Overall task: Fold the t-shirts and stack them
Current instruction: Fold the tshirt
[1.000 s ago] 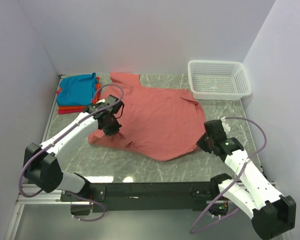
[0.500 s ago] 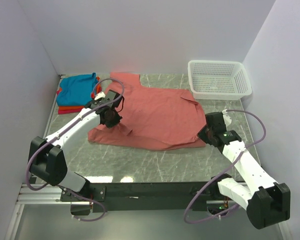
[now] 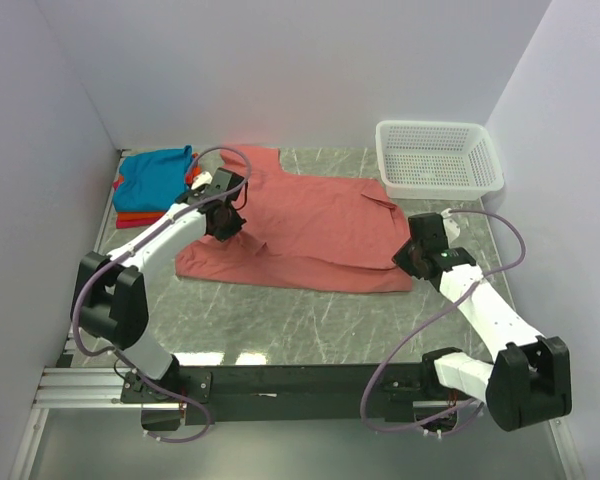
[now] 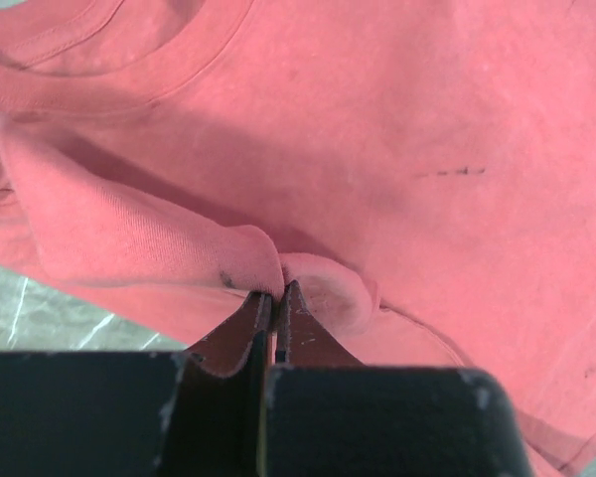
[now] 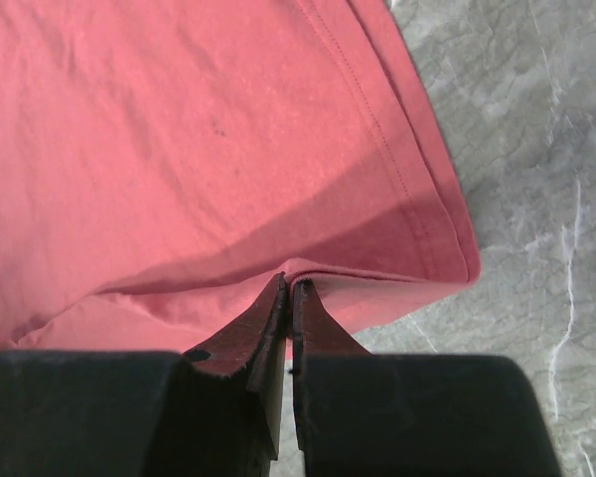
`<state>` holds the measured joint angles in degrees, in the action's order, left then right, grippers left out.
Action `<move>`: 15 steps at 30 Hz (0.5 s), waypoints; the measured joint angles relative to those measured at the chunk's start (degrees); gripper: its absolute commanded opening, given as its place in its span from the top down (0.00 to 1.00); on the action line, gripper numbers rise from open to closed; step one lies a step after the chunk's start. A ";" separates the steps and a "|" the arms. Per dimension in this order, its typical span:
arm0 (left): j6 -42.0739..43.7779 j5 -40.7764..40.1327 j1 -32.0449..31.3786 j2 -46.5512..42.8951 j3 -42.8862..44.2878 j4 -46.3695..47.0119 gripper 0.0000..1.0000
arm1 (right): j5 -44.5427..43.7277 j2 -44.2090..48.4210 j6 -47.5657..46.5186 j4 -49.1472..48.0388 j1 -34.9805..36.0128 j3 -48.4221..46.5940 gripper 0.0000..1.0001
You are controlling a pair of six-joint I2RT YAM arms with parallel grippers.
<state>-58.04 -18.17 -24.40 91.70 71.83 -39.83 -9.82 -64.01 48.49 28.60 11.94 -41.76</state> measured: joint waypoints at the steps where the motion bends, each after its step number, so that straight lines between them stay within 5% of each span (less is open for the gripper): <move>1: 0.22 0.09 0.07 0.37 0.20 0.31 0.99 | 0.00 -0.42 0.00 -0.04 -0.04 -0.15 0.96; 15: 2.86 0.09 1.53 7.69 7.19 2.14 0.99 | -0.17 -6.64 -0.39 -2.75 -1.40 -2.78 0.96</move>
<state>-55.18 -18.09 -22.87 99.39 79.02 -37.69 -10.00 -70.65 48.10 25.85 10.55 -44.53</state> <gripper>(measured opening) 0.026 0.076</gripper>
